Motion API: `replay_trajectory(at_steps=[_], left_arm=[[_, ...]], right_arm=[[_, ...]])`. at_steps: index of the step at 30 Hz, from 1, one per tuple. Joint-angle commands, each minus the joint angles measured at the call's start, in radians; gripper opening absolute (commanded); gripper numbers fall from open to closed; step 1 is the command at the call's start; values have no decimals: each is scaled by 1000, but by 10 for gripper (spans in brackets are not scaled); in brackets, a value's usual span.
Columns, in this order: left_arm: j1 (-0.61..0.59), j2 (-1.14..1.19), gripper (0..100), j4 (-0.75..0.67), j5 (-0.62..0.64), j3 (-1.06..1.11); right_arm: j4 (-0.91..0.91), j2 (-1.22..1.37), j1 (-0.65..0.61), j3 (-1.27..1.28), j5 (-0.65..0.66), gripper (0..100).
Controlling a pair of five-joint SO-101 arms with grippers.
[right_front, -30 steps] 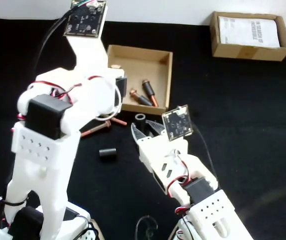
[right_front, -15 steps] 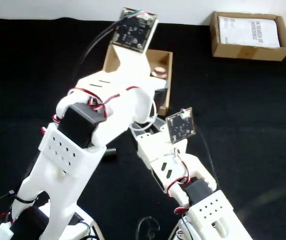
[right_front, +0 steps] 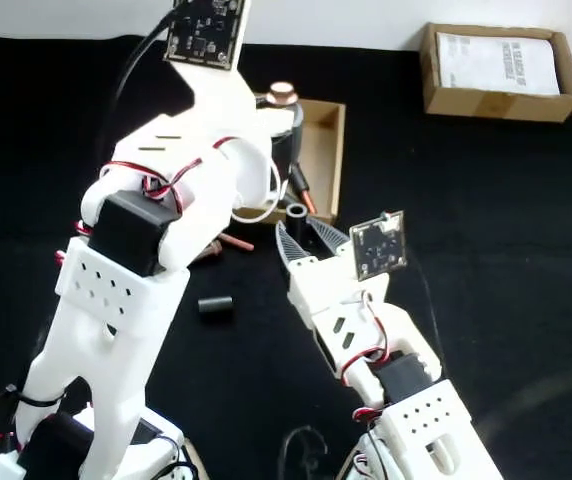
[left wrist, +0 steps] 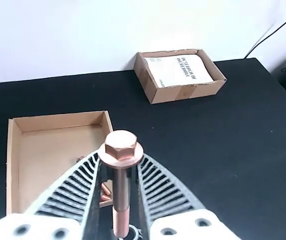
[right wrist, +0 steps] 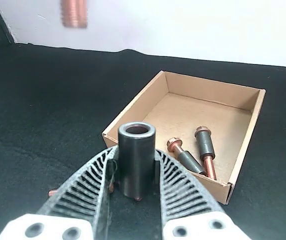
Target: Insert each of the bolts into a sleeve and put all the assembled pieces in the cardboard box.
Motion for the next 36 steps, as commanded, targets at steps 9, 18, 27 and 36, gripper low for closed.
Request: replay_trajectory(at_steps=[9,18,27,36], left_arm=[[7,-62,8,-215,0,280],[44,-170,8,-404,-5,476],[65,-189,8,-405,-5,492],[65,-193,8,-339,0,516]], right_arm=[[-27,1,-10,-12,-6,6],[-27,4,-10,-12,-6,6],[-27,4,-10,-13,-6,6],[-27,5,-10,-12,-6,6]])
